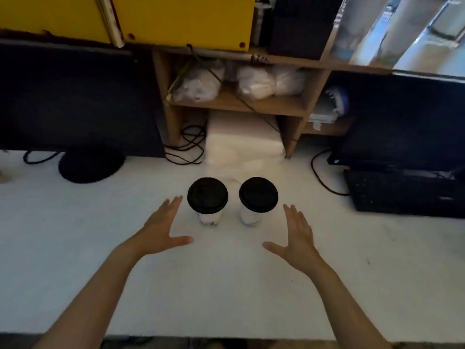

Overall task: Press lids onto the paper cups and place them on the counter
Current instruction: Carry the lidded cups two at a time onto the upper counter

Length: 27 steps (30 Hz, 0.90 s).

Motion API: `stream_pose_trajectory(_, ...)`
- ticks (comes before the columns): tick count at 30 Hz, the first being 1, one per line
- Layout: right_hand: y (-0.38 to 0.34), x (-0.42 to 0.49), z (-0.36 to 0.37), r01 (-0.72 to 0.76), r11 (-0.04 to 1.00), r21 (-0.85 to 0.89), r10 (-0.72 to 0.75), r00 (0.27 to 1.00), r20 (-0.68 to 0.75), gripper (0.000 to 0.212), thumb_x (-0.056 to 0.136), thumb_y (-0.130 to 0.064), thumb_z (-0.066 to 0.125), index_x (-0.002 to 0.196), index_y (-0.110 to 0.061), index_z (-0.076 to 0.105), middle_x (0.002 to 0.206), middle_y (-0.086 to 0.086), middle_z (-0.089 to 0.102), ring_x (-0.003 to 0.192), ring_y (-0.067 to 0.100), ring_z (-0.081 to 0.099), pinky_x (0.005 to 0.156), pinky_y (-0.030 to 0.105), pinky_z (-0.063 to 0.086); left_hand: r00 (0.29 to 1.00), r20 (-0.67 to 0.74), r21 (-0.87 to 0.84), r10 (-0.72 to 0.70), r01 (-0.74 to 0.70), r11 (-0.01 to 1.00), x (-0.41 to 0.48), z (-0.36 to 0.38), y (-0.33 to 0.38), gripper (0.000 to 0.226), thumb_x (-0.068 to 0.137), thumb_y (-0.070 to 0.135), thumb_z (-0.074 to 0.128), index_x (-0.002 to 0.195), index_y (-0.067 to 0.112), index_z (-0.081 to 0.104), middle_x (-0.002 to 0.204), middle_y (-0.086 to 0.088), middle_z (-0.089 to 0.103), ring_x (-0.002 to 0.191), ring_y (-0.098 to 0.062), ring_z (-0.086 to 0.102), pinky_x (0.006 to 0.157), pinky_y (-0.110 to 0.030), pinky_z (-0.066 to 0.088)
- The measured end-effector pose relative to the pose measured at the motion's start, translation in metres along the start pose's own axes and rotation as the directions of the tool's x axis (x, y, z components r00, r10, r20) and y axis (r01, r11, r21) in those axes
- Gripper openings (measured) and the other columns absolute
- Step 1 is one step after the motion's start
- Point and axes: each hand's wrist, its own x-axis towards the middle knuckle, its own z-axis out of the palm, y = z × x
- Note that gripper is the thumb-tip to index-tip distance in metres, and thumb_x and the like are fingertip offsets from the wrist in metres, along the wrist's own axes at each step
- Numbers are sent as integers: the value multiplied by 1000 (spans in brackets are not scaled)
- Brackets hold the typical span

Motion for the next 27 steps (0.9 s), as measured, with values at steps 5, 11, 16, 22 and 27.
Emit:
stream_pose_trajectory(5, 11, 3, 45, 36, 992, 122, -41, 999, 32, 108, 76, -54, 67, 150, -24, -7, 160, -4, -11, 147, 14, -11, 121, 38, 2, 999, -4, -80, 40, -40, 996, 21, 41, -9, 114, 73, 55, 67, 148, 25, -13, 159, 4, -7, 147, -14, -5, 120, -35, 6)
stream_pose_trajectory(11, -6, 40, 59, 125, 866, 485, -87, 991, -100, 98, 72, -34, 78, 147, -25, 16, 149, -14, 26, 133, -6, 25, 105, 2, 20, 982, -190, -533, 9, -111, 839, 51, 61, 10, 96, 73, 21, 78, 147, 22, 16, 139, 19, 30, 125, 2, 31, 88, 5, 28)
stream_pose_trajectory(16, -16, 70, 59, 145, 697, 702, -25, 984, -179, 85, 72, -13, 80, 140, -22, 29, 139, -3, 45, 126, 10, 46, 100, 16, 43, 966, -252, -696, -54, -142, 704, 71, 64, 10, 96, 58, 36, 85, 140, 24, 35, 135, 6, 51, 125, -9, 49, 104, -30, 43)
stream_pose_trajectory(22, -36, 86, 41, 137, 567, 813, -22, 988, -151, 70, 74, -6, 77, 128, -28, 39, 129, -1, 55, 116, 12, 57, 90, 28, 52, 966, -260, -744, -17, -189, 641, 78, 50, 33, 91, 64, 19, 85, 140, 25, 35, 133, 6, 53, 121, -9, 53, 98, -30, 47)
stream_pose_trajectory(27, -52, 80, -9, 176, 533, 828, -24, 981, -194, 69, 73, -7, 78, 127, -29, 40, 126, -2, 58, 113, 14, 59, 87, 29, 53, 963, -265, -754, 58, -244, 609, 74, 12, 71, 87, 59, 26, 87, 132, 33, 40, 125, 14, 57, 114, -4, 56, 90, -26, 50)
